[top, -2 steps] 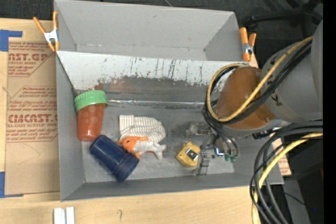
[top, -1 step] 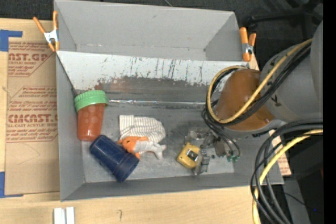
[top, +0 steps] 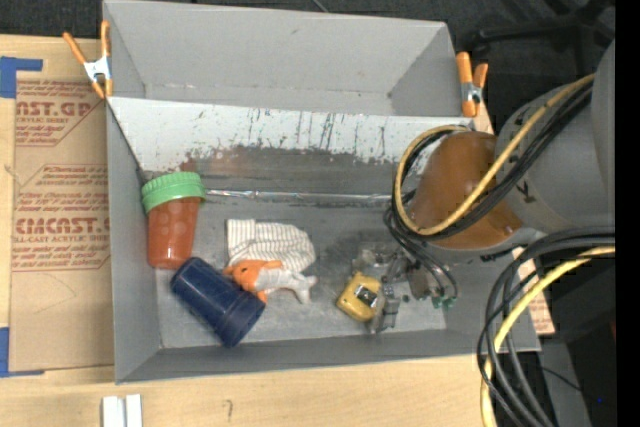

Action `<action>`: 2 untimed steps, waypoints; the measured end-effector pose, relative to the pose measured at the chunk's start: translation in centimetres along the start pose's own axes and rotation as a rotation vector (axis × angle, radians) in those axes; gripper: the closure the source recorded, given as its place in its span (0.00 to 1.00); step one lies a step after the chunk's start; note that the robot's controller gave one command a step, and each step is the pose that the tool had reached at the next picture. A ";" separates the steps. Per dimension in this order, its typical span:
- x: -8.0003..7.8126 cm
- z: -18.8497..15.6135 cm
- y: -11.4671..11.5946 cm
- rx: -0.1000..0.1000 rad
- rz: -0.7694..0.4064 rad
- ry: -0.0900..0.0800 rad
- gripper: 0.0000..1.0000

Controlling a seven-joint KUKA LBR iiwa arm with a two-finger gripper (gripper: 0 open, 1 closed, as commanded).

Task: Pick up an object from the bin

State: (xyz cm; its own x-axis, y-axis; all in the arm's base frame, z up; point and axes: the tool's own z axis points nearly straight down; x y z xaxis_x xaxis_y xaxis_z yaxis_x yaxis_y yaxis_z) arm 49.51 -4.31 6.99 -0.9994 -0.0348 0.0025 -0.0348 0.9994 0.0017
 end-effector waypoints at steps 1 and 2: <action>0.1 -0.4 0.0 0.000 0.000 0.002 1.00; 0.3 -2.3 0.0 0.000 0.000 0.009 1.00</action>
Offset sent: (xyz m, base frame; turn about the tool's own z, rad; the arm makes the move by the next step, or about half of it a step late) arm 0.0000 0.0000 0.0530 0.0000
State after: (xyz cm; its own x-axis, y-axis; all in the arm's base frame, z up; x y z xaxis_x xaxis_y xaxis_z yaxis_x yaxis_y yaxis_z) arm 49.20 -4.29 9.31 -0.9993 -0.0347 0.0111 -0.0346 0.9994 0.0020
